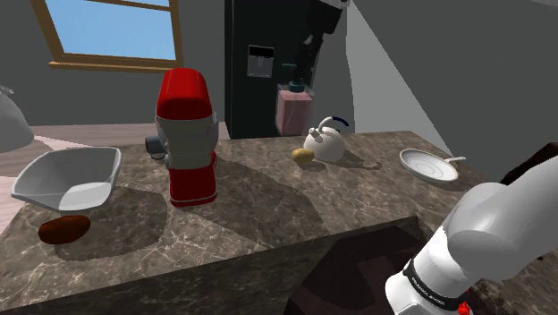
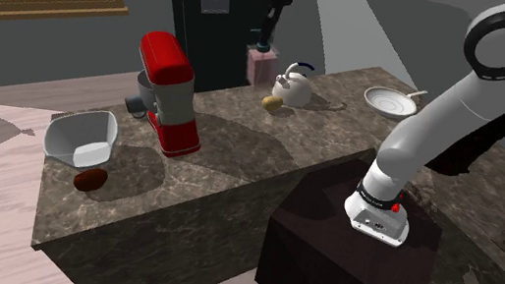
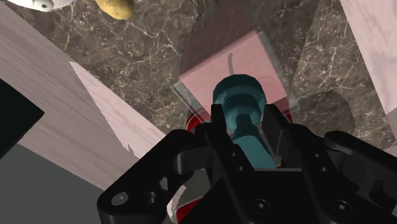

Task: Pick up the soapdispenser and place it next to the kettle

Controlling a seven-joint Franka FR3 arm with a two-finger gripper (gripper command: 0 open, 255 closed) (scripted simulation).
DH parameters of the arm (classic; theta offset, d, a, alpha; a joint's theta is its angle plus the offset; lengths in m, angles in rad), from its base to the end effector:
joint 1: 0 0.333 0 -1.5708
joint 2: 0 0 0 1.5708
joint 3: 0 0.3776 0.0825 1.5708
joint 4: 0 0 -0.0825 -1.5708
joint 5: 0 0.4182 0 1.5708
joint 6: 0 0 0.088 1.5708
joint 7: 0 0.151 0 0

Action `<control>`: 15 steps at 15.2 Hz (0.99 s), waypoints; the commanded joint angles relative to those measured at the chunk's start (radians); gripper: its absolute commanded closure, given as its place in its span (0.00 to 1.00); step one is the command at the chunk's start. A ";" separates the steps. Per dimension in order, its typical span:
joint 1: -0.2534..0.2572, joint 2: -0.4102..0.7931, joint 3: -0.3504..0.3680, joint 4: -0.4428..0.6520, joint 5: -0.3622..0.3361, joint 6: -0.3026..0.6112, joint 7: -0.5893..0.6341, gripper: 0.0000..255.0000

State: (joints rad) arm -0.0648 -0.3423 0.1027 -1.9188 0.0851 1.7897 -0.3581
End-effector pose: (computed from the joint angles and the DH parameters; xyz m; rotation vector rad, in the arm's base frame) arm 0.4872 0.0380 0.6666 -3.0507 -0.5932 -0.3383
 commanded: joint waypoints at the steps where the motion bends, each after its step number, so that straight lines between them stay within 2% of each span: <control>1: -0.014 -0.019 -0.035 -0.012 0.000 -0.010 -0.050 1.00; 8: -0.067 -0.061 -0.159 -0.046 -0.012 -0.031 -0.220 1.00; 15: -0.118 -0.052 -0.288 -0.026 -0.028 -0.056 -0.392 1.00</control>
State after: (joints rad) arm -0.1741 -0.4033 -0.1621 -1.9558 0.0590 1.7377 -0.7177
